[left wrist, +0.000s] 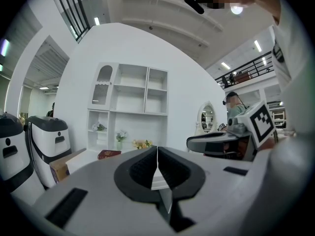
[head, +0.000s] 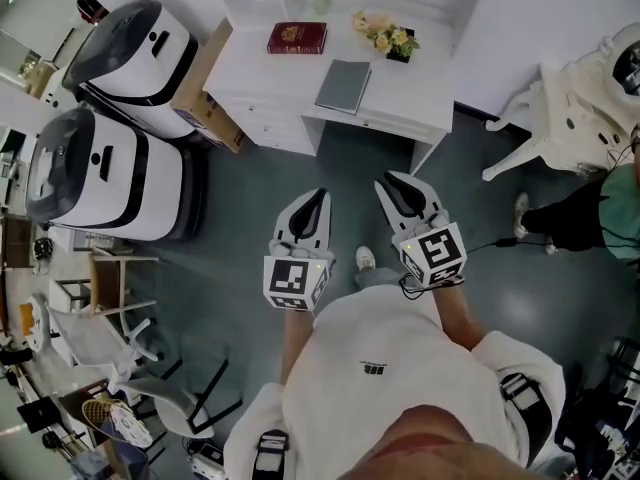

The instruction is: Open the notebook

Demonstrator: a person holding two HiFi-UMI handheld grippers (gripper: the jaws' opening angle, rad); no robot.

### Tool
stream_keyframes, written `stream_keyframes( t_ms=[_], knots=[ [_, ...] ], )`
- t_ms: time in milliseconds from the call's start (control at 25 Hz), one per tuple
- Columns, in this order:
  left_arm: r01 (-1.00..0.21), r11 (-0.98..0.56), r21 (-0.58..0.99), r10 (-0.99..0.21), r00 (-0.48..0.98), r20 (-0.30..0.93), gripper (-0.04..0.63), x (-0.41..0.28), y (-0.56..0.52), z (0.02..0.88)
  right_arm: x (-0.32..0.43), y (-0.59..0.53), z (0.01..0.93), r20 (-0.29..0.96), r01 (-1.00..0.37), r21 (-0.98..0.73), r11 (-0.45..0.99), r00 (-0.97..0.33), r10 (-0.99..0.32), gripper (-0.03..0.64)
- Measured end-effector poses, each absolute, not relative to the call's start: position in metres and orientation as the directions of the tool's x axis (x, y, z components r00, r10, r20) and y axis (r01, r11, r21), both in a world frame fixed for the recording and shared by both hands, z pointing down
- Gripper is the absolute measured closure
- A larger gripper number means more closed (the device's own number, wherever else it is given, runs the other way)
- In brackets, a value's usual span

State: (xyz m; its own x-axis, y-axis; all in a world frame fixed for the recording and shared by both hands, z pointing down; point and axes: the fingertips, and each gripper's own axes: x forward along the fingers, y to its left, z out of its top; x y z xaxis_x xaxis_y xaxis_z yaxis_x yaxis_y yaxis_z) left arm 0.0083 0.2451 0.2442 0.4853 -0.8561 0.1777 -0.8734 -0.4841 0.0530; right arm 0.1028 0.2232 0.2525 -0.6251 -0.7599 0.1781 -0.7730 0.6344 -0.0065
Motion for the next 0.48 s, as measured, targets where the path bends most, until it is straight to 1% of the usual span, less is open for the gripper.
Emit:
stream_keyframes(
  t_ms=[480],
  knots=[
    [-0.902, -0.431, 0.041, -0.883, 0.43, 0.185, 0.595, 0.016, 0.17, 0.244, 0.107, 0.14, 0.258, 0.179, -0.73, -0.017, 0.683, -0.674, -0.716, 0.569]
  ],
)
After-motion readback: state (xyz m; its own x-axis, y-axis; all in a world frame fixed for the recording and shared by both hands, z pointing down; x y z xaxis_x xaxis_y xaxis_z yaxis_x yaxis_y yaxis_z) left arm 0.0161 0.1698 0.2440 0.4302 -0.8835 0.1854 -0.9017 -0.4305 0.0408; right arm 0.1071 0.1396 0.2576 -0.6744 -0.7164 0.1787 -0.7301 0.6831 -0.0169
